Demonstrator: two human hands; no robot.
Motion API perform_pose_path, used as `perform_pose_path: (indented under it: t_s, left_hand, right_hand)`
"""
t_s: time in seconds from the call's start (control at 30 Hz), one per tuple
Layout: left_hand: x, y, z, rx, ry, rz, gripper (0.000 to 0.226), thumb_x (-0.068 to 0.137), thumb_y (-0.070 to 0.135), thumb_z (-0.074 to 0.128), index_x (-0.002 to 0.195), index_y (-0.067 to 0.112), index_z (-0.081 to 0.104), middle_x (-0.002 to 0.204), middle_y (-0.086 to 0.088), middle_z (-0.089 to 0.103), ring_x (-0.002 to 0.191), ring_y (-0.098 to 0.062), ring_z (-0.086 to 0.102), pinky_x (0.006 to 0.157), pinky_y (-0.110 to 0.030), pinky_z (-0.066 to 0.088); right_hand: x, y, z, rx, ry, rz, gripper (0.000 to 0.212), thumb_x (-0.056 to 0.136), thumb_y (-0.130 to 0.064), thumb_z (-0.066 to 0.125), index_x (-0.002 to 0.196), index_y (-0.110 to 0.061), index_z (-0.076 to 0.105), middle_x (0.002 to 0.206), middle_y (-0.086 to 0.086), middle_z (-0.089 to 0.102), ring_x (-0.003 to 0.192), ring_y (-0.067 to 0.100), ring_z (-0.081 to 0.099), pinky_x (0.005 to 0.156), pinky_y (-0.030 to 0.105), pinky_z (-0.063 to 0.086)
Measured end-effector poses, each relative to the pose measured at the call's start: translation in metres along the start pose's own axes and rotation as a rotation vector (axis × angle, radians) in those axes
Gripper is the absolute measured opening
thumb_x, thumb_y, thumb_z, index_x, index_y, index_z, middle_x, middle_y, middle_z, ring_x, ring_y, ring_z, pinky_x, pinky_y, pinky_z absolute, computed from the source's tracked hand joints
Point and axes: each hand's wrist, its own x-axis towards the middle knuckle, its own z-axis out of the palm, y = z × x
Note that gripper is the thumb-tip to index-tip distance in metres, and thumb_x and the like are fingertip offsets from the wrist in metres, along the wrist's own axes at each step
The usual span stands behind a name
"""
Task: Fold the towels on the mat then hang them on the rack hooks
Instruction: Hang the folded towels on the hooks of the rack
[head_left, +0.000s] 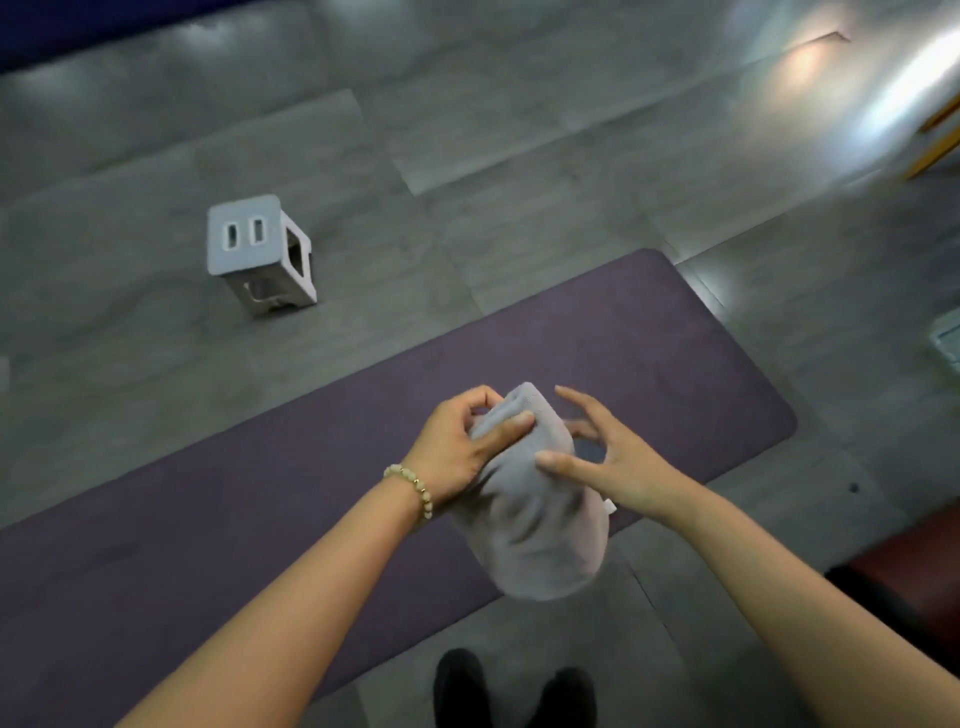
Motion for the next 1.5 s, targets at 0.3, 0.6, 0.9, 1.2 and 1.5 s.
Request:
perform_pose_path:
  t_s: [0.3, 0.6, 0.9, 1.2, 1.5]
  left_hand:
    - [-0.138, 0.075, -0.075, 0.098, 0.358, 0.08, 0.031, 0.078, 0.042, 0.071, 0.09, 0.02, 0.053, 0.08, 0.005, 0.053, 0.07, -0.006, 0.048, 0.068, -0.017, 0.043]
    - [-0.309, 0.093, -0.076, 0.16, 0.498, -0.075, 0.077, 0.062, 0.076, 0.06, 0.077, 0.001, 0.052, 0.066, 0.0, 0.044, 0.063, -0.013, 0.038, 0.057, -0.028, 0.035]
    - [-0.535, 0.08, -0.083, 0.058, 0.603, -0.402, 0.042, 0.077, 0.059, 0.066, 0.094, 0.021, 0.067, 0.087, 0.012, 0.067, 0.084, -0.004, 0.063, 0.067, -0.016, 0.045]
    - [-0.797, 0.026, -0.07, -0.275, 0.938, -0.384, 0.027, 0.077, 0.037, 0.076, 0.093, 0.018, 0.067, 0.092, 0.0, 0.071, 0.079, -0.01, 0.065, 0.07, -0.022, 0.051]
    - [-1.075, -0.032, -0.007, -0.346, 0.998, -0.428, 0.029, 0.079, 0.025, 0.076, 0.106, 0.016, 0.067, 0.096, -0.005, 0.072, 0.088, -0.013, 0.069, 0.072, -0.023, 0.054]
  right_hand:
    - [-0.087, -0.119, 0.077, -0.136, -0.043, -0.247, 0.046, 0.079, -0.044, 0.073, 0.076, -0.001, 0.06, 0.063, 0.01, 0.049, 0.061, 0.008, 0.042, 0.059, 0.027, 0.037]
    - [-0.186, -0.156, 0.159, -0.344, -0.195, -0.424, 0.047, 0.07, -0.052, 0.074, 0.069, -0.008, 0.061, 0.059, 0.007, 0.055, 0.058, 0.007, 0.04, 0.057, 0.033, 0.039]
    - [-0.309, -0.175, 0.295, -0.4, -0.545, -0.544, 0.049, 0.065, -0.052, 0.08, 0.073, -0.007, 0.063, 0.063, 0.005, 0.061, 0.057, 0.01, 0.047, 0.058, 0.028, 0.042]
    - [-0.453, -0.177, 0.467, -0.356, -1.01, -0.461, 0.035, 0.073, -0.027, 0.082, 0.08, -0.002, 0.059, 0.077, 0.002, 0.06, 0.069, 0.012, 0.058, 0.067, 0.027, 0.051]
    - [-0.62, -0.166, 0.659, -0.674, -1.334, -0.623, 0.055, 0.081, -0.044, 0.071, 0.13, -0.041, 0.046, 0.139, -0.018, 0.038, 0.127, 0.0, 0.037, 0.108, 0.025, 0.031]
